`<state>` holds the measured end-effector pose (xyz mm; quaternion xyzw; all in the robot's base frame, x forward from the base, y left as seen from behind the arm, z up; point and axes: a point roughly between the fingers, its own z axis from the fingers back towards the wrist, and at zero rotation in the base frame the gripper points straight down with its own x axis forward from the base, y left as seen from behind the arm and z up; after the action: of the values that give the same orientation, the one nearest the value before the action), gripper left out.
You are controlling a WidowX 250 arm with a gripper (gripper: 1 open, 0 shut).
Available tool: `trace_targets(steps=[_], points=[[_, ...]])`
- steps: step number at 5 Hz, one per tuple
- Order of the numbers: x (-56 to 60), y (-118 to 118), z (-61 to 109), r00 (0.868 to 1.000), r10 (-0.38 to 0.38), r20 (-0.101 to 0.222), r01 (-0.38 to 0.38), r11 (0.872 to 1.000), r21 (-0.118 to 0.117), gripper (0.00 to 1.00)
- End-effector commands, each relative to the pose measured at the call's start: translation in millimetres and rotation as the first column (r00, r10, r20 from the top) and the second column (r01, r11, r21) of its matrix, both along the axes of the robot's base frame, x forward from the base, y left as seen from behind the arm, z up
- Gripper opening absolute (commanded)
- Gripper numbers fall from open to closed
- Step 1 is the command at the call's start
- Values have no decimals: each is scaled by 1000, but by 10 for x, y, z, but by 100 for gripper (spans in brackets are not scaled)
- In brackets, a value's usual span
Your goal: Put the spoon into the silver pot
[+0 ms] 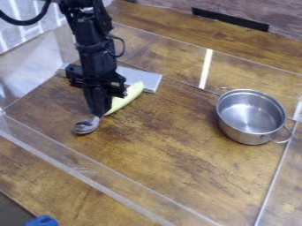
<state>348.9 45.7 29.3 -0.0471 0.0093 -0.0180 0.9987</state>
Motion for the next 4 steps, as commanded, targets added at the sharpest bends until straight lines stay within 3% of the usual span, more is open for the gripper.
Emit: trace_targets(steps=[1, 4], points=[[96, -70, -57, 999, -43, -6, 43, 999, 0, 0], [139, -179, -69, 1000, 2, -19, -2, 1000, -11, 0]])
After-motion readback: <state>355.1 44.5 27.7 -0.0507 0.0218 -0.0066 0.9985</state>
